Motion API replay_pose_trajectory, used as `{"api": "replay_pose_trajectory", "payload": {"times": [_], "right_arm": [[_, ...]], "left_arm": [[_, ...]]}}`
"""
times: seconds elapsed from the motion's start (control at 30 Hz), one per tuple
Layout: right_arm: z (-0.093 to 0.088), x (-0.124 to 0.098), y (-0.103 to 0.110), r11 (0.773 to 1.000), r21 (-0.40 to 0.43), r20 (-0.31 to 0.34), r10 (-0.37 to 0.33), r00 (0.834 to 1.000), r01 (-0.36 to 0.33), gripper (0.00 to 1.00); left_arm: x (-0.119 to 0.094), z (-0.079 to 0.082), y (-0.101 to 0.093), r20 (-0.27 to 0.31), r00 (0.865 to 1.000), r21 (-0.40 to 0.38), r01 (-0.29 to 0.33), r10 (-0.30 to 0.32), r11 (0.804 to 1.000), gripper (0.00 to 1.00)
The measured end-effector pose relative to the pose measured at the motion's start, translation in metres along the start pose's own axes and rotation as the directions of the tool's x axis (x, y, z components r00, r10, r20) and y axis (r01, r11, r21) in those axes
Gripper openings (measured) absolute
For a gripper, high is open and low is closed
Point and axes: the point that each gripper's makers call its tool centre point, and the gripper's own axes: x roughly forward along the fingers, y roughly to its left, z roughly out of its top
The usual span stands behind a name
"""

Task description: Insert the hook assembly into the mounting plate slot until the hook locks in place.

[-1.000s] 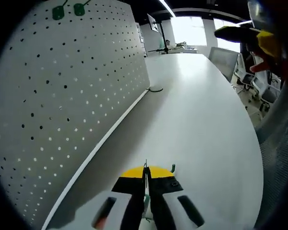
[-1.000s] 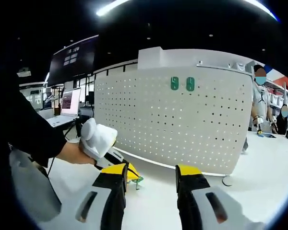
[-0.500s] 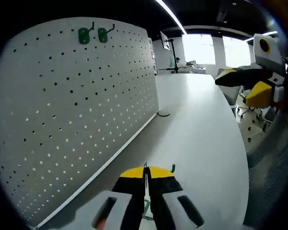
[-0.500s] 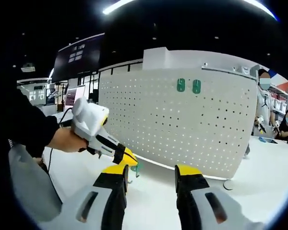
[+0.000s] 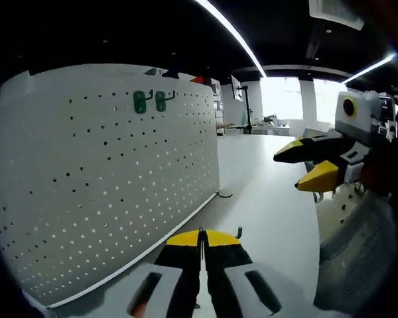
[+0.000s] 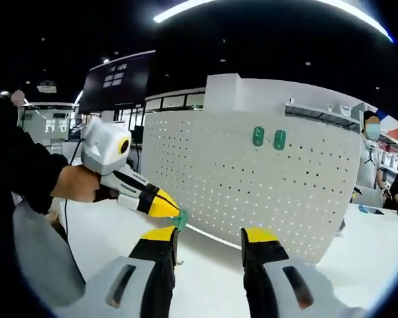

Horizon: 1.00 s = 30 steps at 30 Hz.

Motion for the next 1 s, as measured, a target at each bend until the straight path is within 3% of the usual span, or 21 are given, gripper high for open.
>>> {"api": "replay_pose_trajectory", "payload": {"times": [0.43, 1.0], "right_arm": [[0.025, 0.003, 0.028, 0.997, -0.033, 0.049, 0.077, 0.996, -0.075, 0.33], [0.049, 0.021, 0.063, 0.98, -0.102, 0.088, 0.178, 0.98, -0.169, 0.26]], "left_arm": [[-0.038, 0.039, -0.017, 0.123, 0.992, -0.044, -0.008, 0.013, 0.999, 0.01], [-0.066, 0.056, -0.02, 0.201, 0.979, -0.121, -0.008, 0.033, 0.993, 0.01]]}}
